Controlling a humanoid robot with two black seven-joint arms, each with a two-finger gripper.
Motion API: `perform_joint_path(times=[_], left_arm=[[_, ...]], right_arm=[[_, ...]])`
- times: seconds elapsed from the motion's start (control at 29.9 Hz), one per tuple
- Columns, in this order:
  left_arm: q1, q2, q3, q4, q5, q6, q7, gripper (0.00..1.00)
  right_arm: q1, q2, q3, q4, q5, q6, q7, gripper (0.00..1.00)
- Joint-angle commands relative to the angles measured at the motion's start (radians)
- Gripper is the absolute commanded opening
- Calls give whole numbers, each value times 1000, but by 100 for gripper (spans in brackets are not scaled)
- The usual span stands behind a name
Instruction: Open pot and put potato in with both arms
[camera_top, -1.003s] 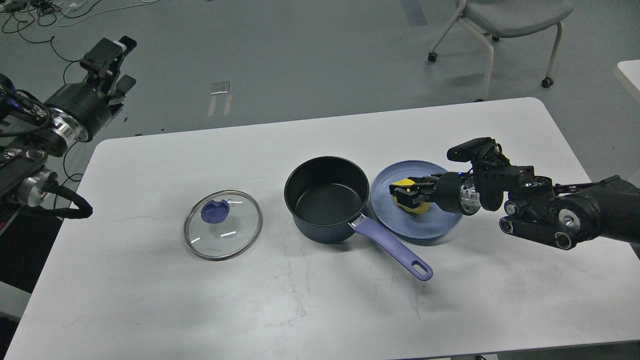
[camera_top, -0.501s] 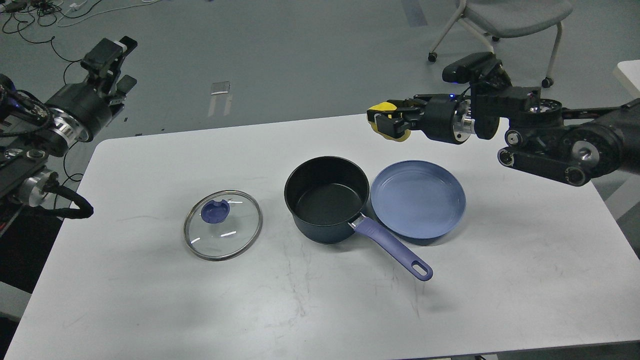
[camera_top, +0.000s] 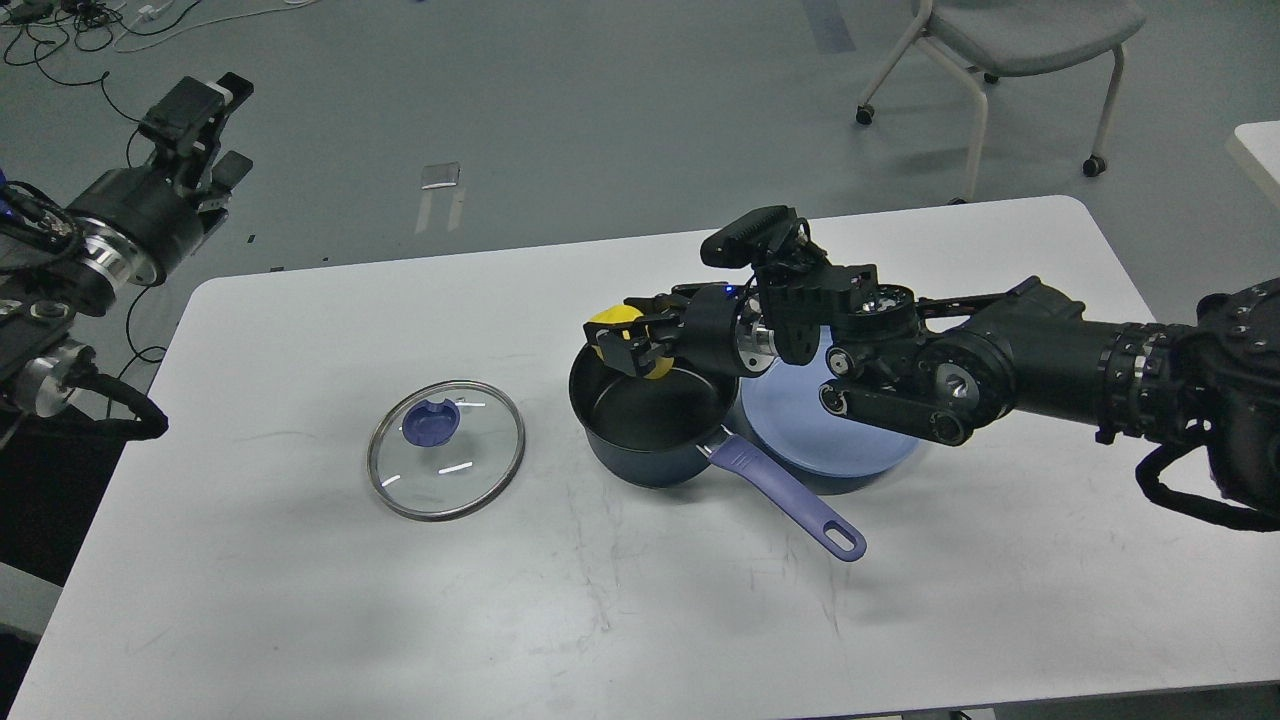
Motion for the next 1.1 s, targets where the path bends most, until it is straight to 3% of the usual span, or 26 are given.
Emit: perform_joint_path(times=[0.0, 0.27, 0.47, 0.57, 0.7, 0.84, 0.9, 1.07], left_arm=[[1, 2, -1, -1, -1, 0, 0, 98], [1, -12, -12, -1, -13, -2, 10, 98], [1, -27, -15, -1, -27, -14, 18, 98], [-1, -67, -15, -1, -104, -31, 29, 98], [-2, -153, -50, -2, -291, -136, 29, 98], [2, -219, -65, -13, -325, -173, 27, 98], [20, -256, -69, -14, -326, -184, 26, 98], [103, -317, -183, -19, -360, -267, 33, 98]], right_arm=[[-5, 7, 1, 0, 19, 2, -5, 100], [4, -16, 43, -5, 162, -14, -5, 100], [-5, -106, 355, -2, 342, 17, -5, 100], [-9, -151, 455, -2, 541, 104, -5, 100], [-70, -241, 593, -5, 812, 273, -3, 100], [-158, -265, 711, -11, 878, 405, -9, 100], [-216, -262, 773, -17, 890, 451, -23, 100], [-299, -258, 863, -15, 898, 408, -158, 100]])
